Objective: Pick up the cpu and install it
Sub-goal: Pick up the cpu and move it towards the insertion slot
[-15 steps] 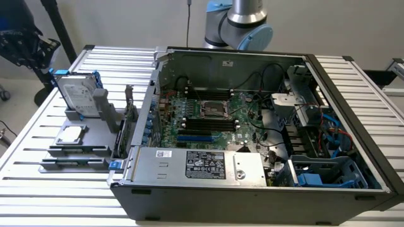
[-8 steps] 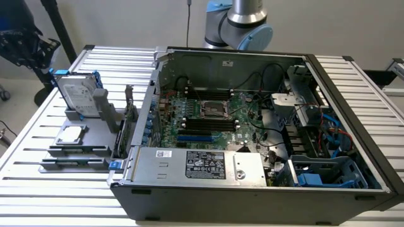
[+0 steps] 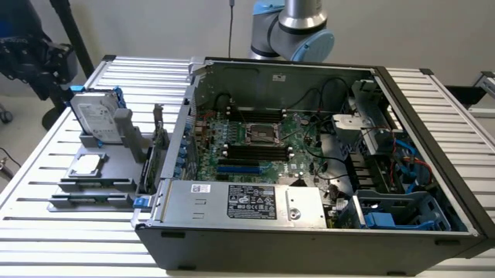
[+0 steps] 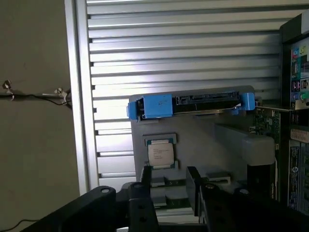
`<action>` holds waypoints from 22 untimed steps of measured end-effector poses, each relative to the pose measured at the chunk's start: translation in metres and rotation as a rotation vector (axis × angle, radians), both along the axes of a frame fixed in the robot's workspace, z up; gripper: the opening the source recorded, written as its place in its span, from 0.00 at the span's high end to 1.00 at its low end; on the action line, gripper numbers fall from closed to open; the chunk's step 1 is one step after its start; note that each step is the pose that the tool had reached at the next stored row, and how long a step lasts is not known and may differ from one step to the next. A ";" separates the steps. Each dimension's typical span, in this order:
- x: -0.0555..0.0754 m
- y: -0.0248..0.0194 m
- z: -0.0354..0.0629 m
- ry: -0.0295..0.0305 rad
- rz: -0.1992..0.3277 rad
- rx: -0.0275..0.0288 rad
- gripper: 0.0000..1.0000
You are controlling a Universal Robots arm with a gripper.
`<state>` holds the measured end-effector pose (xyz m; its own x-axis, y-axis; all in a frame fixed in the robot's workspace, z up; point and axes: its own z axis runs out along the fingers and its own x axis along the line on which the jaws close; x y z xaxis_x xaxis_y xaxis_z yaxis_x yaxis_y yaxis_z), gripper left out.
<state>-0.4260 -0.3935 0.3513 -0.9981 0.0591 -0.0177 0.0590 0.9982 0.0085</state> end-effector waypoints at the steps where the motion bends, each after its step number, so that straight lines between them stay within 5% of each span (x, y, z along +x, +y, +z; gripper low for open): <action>1: 0.000 0.0000 0.0000 -0.0001 0.000 0.0000 0.53; 6: 0.000 -0.0003 -0.0044 0.0001 0.000 -0.0001 0.35; 11: 0.000 -0.0051 -0.0136 0.0001 0.004 0.0000 0.35; 15: 0.000 -0.0116 -0.0210 0.0076 0.016 0.0001 0.35; 22: 0.000 -0.0123 -0.0336 0.0090 0.108 -0.0004 0.35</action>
